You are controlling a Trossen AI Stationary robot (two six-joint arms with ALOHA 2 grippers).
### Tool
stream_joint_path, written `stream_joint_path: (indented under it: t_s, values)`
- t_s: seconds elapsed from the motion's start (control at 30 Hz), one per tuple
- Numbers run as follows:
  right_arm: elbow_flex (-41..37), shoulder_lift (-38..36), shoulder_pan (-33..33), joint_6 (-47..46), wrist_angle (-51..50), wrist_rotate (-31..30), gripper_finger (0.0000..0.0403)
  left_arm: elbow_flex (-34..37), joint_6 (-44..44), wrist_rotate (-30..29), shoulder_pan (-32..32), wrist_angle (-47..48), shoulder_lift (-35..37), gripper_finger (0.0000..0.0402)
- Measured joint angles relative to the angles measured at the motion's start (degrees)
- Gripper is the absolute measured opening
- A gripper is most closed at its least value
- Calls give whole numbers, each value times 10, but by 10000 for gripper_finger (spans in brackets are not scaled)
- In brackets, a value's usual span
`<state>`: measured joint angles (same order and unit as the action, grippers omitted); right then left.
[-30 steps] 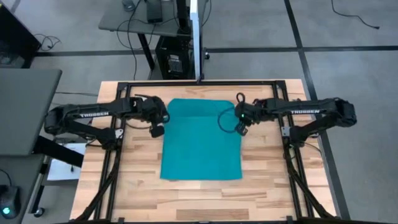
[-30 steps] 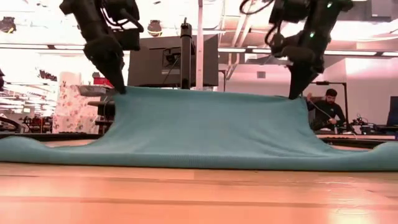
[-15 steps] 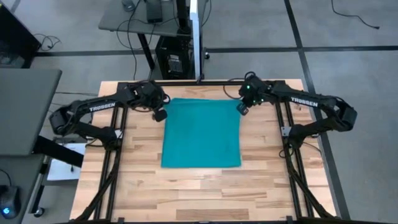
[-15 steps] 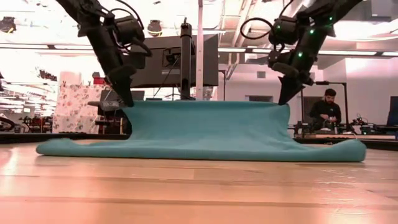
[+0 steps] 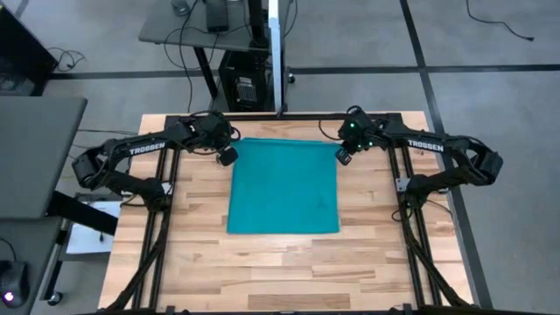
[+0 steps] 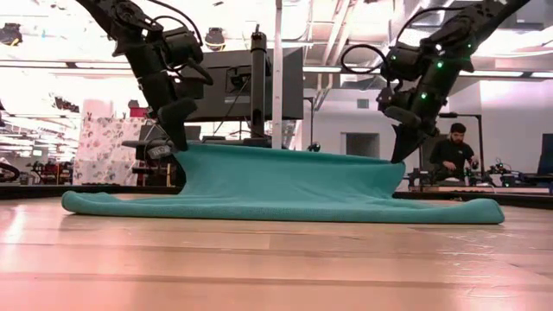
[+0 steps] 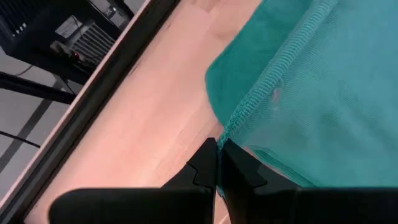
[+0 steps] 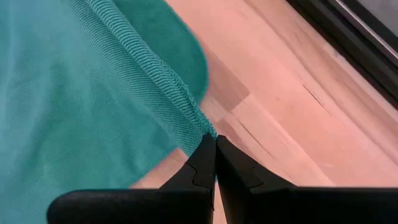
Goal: Roll towel
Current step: Fold the towel
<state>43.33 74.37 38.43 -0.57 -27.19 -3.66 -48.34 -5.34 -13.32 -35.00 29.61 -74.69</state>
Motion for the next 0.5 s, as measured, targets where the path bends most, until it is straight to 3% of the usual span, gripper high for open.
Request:
stream_joint_path:
  t_s: [0.5]
  values:
    - [0,0,37,37,39,-2,0,0,1,-2,-1,-9,-4,0]
